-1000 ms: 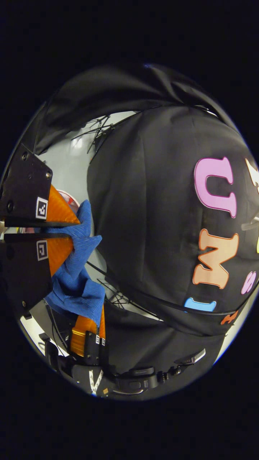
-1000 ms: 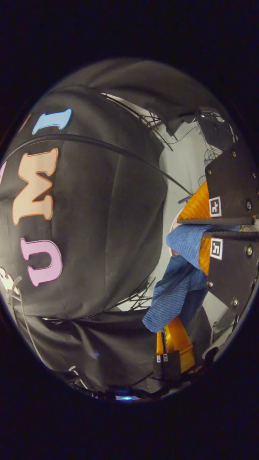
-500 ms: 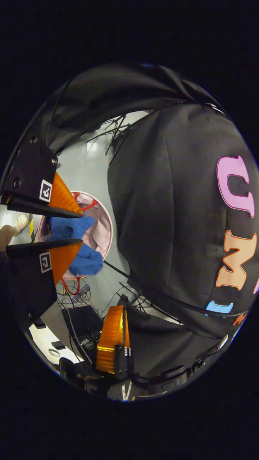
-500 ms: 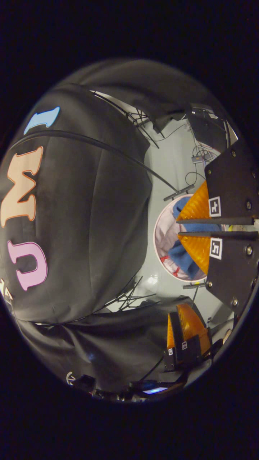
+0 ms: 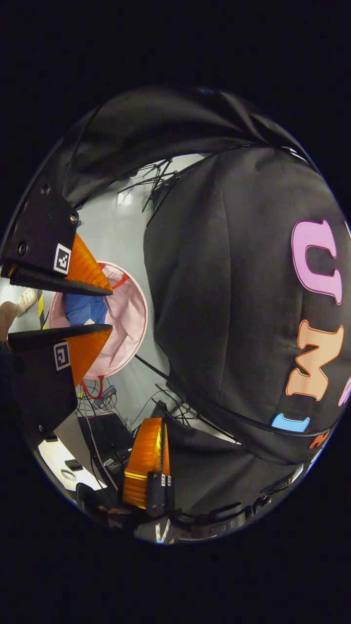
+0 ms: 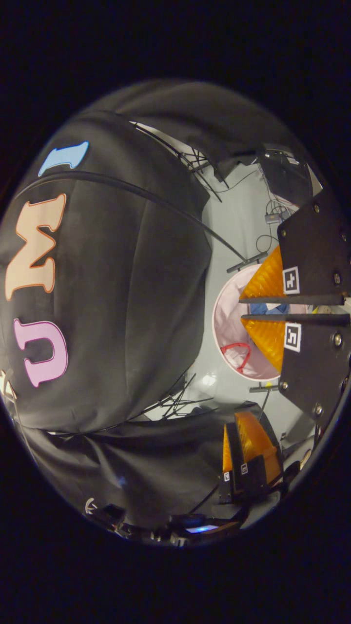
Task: Grasp the clothes on the hanger with both hands and then place them into the laundry hamper below.
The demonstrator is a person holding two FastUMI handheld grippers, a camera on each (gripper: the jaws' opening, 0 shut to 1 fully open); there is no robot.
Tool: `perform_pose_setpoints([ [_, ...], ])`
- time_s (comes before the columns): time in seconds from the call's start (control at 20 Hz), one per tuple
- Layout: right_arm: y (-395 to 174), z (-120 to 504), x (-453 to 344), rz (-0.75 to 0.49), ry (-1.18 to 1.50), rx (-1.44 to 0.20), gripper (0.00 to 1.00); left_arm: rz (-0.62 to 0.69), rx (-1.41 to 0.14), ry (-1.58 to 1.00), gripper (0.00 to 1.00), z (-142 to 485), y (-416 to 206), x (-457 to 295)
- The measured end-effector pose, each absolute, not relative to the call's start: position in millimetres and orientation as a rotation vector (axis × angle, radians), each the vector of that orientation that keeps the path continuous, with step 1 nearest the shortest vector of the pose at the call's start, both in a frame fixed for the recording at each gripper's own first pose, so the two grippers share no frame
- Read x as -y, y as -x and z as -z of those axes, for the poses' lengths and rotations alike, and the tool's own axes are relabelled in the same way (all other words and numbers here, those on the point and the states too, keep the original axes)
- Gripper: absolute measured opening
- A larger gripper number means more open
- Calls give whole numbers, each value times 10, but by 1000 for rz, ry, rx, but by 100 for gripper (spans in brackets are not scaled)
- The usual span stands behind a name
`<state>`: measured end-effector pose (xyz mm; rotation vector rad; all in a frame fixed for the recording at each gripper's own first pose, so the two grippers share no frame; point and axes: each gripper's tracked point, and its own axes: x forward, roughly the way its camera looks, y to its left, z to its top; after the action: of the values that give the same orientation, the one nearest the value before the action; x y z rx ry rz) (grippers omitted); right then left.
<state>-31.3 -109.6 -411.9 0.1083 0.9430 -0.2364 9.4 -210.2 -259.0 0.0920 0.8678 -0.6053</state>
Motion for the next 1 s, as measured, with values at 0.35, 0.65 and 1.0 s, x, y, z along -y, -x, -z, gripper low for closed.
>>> perform_pose_setpoints([
  [0.35,231,3881,1079,234,-103,-881,7,617,-791,-57,36,2127,-176,2108],
  [0.65,5,3161,1156,249,-91,-716,7,658,-589,1,36,1191,-429,2300],
  [1.0,-321,2097,1324,270,-29,-492,7,684,-360,20,36,83,-548,2385],
])
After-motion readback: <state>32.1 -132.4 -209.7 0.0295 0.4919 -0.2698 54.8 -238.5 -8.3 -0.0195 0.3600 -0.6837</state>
